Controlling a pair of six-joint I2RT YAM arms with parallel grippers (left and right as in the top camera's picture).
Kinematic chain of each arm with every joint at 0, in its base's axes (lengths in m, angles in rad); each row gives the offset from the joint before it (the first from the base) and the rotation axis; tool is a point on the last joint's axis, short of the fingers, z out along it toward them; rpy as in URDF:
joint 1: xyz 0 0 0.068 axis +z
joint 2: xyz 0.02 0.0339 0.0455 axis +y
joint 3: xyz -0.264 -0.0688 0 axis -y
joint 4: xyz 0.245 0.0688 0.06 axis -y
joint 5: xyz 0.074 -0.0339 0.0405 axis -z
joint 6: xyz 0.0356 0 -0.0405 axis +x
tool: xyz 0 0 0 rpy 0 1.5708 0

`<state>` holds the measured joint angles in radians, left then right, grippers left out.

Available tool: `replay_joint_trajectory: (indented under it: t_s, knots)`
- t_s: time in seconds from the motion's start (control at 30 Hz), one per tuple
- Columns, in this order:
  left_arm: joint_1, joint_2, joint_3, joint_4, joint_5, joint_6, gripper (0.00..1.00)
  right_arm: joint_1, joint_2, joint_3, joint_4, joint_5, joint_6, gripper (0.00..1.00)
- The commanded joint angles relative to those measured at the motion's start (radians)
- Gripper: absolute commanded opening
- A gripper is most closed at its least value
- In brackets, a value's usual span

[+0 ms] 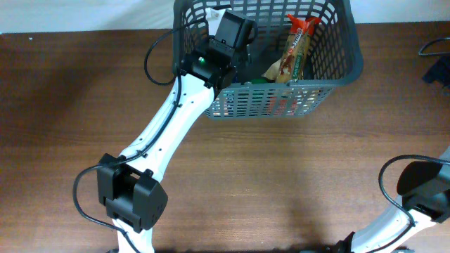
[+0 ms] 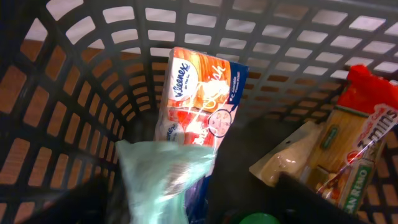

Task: Pack container
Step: 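Lower the light-green pack into the basket and open the left gripper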

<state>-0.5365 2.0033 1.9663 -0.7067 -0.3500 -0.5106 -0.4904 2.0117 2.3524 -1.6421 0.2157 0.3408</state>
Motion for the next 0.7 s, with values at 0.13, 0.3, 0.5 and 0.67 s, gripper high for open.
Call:
replay_joint_trajectory:
  t_s: [0.13, 0.3, 0.5, 0.67]
  knots:
    - [0.009, -0.016, 0.033, -0.020, -0.042, 0.083, 0.99, -0.006, -0.006, -0.003, 0.000, -0.002, 0.012, 0.99]
    - [0.011, -0.069, 0.150, -0.114, -0.079, 0.083, 0.99, -0.006, -0.006, -0.003, 0.000, -0.002, 0.012, 0.99]
    - [0.016, -0.216, 0.273, -0.287, -0.198, 0.084, 0.99, -0.006, -0.006, -0.003, 0.001, -0.002, 0.012, 0.99]
    - [0.016, -0.367, 0.273, -0.409, -0.226, 0.083, 0.99, -0.006, -0.006, -0.003, 0.001, -0.002, 0.012, 0.99]
